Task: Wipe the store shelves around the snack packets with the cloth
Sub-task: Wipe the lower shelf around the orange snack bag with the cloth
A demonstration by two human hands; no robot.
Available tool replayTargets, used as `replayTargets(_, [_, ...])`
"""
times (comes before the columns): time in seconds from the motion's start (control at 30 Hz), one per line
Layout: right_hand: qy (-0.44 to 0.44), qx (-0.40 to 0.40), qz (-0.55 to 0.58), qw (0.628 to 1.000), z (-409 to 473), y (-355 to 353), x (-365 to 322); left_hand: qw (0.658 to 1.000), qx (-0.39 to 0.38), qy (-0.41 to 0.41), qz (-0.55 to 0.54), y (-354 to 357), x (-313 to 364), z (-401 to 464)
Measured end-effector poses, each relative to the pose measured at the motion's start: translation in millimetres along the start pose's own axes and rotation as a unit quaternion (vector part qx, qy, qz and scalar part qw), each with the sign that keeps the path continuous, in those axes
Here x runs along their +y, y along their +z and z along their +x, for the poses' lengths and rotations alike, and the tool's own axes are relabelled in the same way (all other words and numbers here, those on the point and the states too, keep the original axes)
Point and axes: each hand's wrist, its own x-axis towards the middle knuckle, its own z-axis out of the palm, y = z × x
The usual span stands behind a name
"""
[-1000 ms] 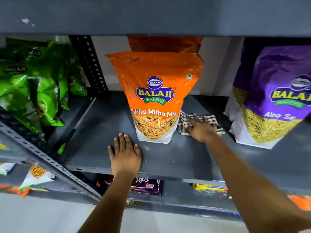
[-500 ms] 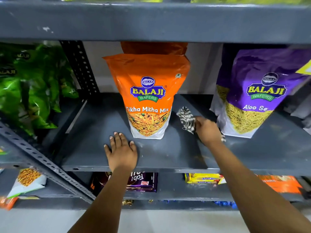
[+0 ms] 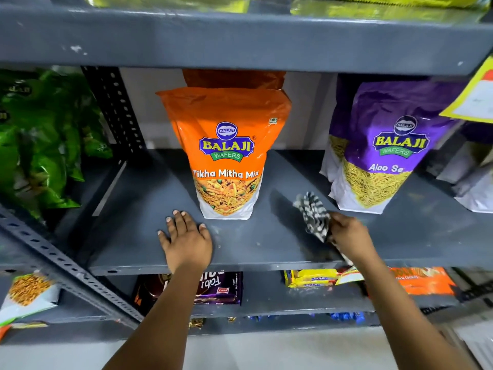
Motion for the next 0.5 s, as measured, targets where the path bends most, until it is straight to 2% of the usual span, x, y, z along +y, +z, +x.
replayTargets(0.07, [-0.023, 0.051, 0.024, 0.998, -5, 14, -28, 1.000, 0.005, -0.002, 0.002, 1, 0, 0])
replayTargets(0.2, [-0.125, -0.027, -0.097, 0.987, -51, 97, -93, 1.000, 0.004, 0.000, 0.007, 2, -3, 1])
replayTargets(0.23, [-0.171, -0.020, -0.128, 0.977, -58, 115, -93, 1.000, 0.002, 0.000, 0.008, 3, -3, 2])
replayTargets(0.3, [-0.202, 0.002, -0.140, 0.969, -60, 127, -77, 1.000, 0.007, 0.003, 0.009, 4, -4, 2])
replayTargets(0.4, [-0.196, 0.047, -0.165, 0.966, -47, 106, -30, 1.000, 0.010, 0.004, 0.007, 4, -3, 2])
replayTargets(0.5, [-0.111, 0.089, -0.192, 0.971, -38, 64, 22, 1.000, 0.015, 0.006, 0.006, 4, -3, 1])
